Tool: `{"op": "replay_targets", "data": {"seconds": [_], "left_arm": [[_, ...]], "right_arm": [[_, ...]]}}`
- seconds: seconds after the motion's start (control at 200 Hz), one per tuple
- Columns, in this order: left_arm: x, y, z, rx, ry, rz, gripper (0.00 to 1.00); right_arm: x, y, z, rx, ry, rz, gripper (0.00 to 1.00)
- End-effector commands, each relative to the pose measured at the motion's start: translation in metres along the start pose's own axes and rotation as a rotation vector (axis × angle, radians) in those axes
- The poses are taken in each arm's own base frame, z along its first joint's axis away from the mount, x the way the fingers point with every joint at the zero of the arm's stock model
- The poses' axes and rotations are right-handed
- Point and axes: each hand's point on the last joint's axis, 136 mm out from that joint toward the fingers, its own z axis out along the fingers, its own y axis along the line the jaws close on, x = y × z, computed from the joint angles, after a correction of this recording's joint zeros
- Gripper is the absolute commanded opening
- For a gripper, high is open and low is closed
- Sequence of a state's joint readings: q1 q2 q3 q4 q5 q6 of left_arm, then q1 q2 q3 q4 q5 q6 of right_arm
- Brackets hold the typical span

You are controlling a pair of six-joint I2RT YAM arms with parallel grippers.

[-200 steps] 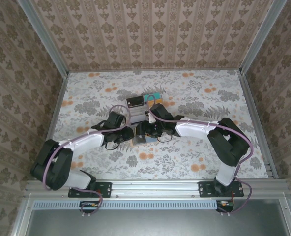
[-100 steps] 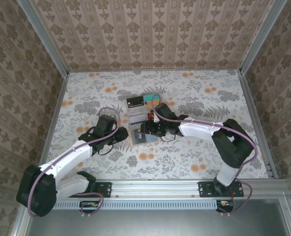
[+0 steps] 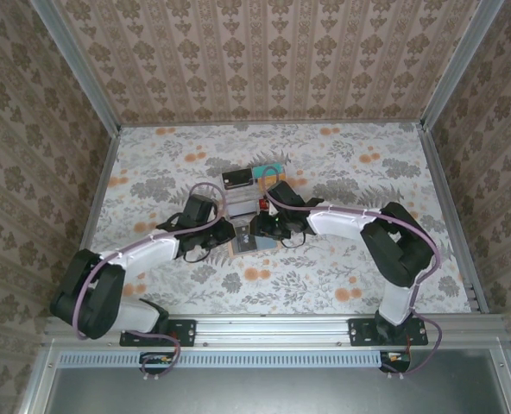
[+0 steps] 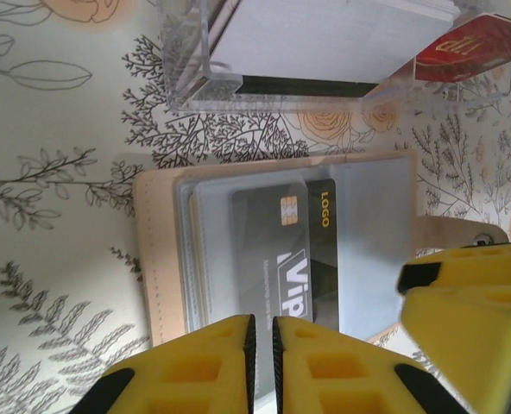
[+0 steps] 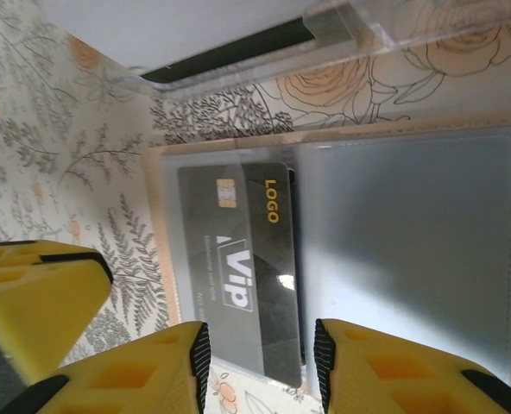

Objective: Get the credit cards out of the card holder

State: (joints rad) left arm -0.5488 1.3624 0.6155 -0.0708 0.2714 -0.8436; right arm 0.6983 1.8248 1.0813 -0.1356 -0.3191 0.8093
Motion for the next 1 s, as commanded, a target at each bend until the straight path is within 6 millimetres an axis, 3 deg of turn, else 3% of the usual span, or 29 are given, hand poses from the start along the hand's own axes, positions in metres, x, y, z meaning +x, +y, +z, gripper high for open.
{"op": "replay_targets", "data": {"seconds": [0.0,0.34,0.995], "left_arm": [[-0.009,-0.012,0.003,0.033,-0.009,0.029,0.12],[0.000,0.013,0.024,-0.062,0.034,0.026,0.05],[0.015,0.039,0.026,-0.147,0.088,0.019,0.00]], "right_arm": [[-0.003,0.008,0.007,-0.027,0.021,-0.029,0.39],[-0.008,0.002,0.019,-0.022,0.033,-0.067,0.33],[-0.007,0.003,0.037,-0.084,0.065,-0.077,0.27]]}}
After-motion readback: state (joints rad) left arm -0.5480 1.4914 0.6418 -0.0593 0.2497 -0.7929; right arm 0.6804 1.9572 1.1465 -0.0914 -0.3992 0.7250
